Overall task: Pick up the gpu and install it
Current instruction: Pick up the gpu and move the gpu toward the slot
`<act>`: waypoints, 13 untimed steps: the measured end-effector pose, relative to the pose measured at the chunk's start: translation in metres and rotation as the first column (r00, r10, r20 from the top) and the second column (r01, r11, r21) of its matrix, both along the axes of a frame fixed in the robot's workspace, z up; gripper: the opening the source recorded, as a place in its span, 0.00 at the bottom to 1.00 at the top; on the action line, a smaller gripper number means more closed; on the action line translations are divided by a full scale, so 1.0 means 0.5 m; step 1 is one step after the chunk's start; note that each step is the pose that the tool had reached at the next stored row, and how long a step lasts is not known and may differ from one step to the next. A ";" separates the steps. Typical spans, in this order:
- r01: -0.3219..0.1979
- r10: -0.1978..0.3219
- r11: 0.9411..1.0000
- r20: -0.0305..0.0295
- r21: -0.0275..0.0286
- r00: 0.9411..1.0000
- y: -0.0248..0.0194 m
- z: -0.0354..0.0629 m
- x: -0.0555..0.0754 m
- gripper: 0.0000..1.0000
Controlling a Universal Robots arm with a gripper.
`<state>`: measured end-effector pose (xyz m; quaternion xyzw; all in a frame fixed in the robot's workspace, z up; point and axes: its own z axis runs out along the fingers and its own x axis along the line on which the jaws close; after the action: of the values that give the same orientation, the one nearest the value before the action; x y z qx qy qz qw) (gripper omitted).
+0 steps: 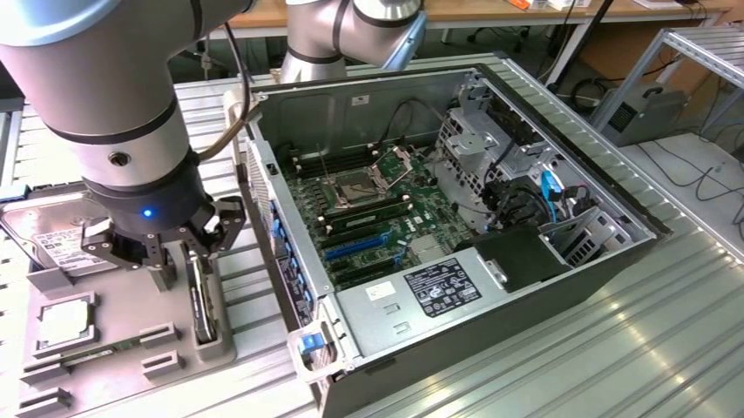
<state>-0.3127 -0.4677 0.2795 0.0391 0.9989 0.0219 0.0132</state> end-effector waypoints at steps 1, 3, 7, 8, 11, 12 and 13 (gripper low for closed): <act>0.000 0.000 1.000 0.000 0.000 1.000 0.0000 0.000 0.001 0.42; 0.000 0.000 1.000 0.000 0.000 1.000 0.0001 -0.002 0.002 0.42; 0.000 0.000 1.000 0.000 0.000 1.000 0.0000 -0.010 0.002 0.42; 0.000 0.000 1.000 0.000 -0.001 1.000 0.0000 -0.013 0.002 0.42; 0.000 0.000 1.000 0.000 -0.001 1.000 0.0000 -0.020 0.002 0.42; 0.000 0.000 1.000 0.000 -0.001 1.000 0.0000 -0.022 0.002 0.42; -0.001 0.001 1.000 0.000 -0.001 1.000 0.0000 -0.024 0.002 0.42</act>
<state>-0.3116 -0.4677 0.2674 0.0388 0.9989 0.0215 0.0131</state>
